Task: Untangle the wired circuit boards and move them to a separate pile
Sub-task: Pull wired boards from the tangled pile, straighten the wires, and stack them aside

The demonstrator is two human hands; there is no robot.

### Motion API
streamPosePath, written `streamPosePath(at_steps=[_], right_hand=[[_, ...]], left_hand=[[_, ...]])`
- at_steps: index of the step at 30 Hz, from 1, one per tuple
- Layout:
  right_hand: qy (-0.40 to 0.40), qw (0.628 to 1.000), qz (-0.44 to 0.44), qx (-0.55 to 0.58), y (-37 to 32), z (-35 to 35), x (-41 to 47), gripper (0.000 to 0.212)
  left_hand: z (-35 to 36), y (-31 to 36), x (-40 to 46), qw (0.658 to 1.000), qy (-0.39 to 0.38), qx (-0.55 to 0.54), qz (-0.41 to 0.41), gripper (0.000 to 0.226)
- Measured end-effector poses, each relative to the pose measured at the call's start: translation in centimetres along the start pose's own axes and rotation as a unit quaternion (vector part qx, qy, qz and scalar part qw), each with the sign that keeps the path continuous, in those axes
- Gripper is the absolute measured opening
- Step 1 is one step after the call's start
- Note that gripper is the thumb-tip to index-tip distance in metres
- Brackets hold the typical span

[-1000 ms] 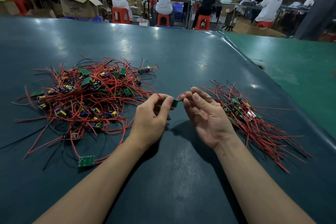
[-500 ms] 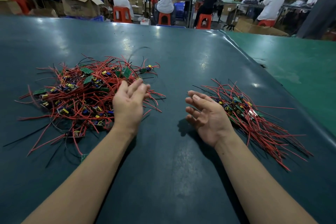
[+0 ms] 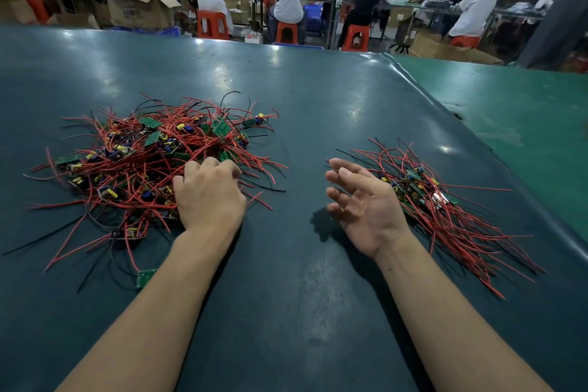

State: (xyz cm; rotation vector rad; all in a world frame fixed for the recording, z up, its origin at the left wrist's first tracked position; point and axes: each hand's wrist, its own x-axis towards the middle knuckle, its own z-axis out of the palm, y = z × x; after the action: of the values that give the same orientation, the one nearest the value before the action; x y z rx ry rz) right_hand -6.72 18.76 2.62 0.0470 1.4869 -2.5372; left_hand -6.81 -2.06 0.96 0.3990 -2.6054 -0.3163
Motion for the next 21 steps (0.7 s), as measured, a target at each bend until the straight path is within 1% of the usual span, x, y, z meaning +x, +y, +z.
streamPosePath(at_steps=[3, 4, 6, 8, 10, 11, 13, 14, 15, 16, 18, 19, 21], right_hand=[[-0.003, 1.000, -0.001, 0.004, 0.0, -0.1, 0.0, 0.019], [-0.003, 1.000, -0.001, 0.006, 0.0, -0.1, 0.0, 0.019], [-0.003, 1.000, -0.002, 0.006, 0.0, -0.2, 0.0, 0.019], [-0.002, 1.000, -0.003, 0.004, 0.0, -0.3, 0.0, 0.019], [-0.002, 1.000, -0.005, 0.004, 0.0, -0.3, 0.0, 0.019], [-0.004, 1.000, -0.006, 0.001, 0.0, -0.2, 0.0, 0.018], [-0.022, 1.000, -0.010, -0.018, 0.0, 0.0, 0.1, 0.016], [-0.039, 0.999, -0.011, -0.034, 0.2, 0.1, 0.1, 0.017], [-0.063, 0.996, -0.010, -0.055, 0.5, 0.3, 0.1, 0.022], [-0.090, 0.993, -0.008, -0.081, 0.9, 0.4, 0.1, 0.029], [-0.140, 0.982, -0.014, -0.128, 1.6, 0.7, 0.0, 0.040], [-0.156, 0.978, -0.027, -0.138, 1.8, 0.7, 0.0, 0.046], [-0.157, 0.978, -0.053, -0.131, 2.0, 0.7, 0.2, 0.056]], left_hand=[[0.1, 0.0, -0.1, 0.998, -0.038, 0.040, -0.002, 0.044], [0.2, -0.1, -0.1, 0.998, -0.045, 0.053, -0.002, 0.046], [0.1, -0.3, 0.0, 0.998, -0.029, 0.049, -0.004, 0.038], [0.0, -0.5, 0.2, 0.999, 0.027, -0.041, -0.004, 0.025], [-0.6, -0.4, 0.1, 0.980, 0.113, -0.159, 0.031, 0.021], [-1.0, -0.3, 0.1, 0.962, 0.171, -0.205, 0.067, 0.020], [-1.5, 0.1, 0.0, 0.908, 0.286, -0.258, 0.165, 0.017], [-1.6, 0.4, -0.1, 0.883, 0.311, -0.275, 0.217, 0.017], [-1.7, 0.7, -0.4, 0.865, 0.312, -0.289, 0.266, 0.017], [-1.7, 1.2, -0.7, 0.853, 0.297, -0.299, 0.308, 0.018], [-1.3, 2.4, -1.7, 0.838, 0.246, -0.309, 0.376, 0.019], [-1.1, 3.1, -2.3, 0.829, 0.215, -0.317, 0.407, 0.019], [-0.8, 4.1, -3.0, 0.807, 0.159, -0.339, 0.457, 0.018]])
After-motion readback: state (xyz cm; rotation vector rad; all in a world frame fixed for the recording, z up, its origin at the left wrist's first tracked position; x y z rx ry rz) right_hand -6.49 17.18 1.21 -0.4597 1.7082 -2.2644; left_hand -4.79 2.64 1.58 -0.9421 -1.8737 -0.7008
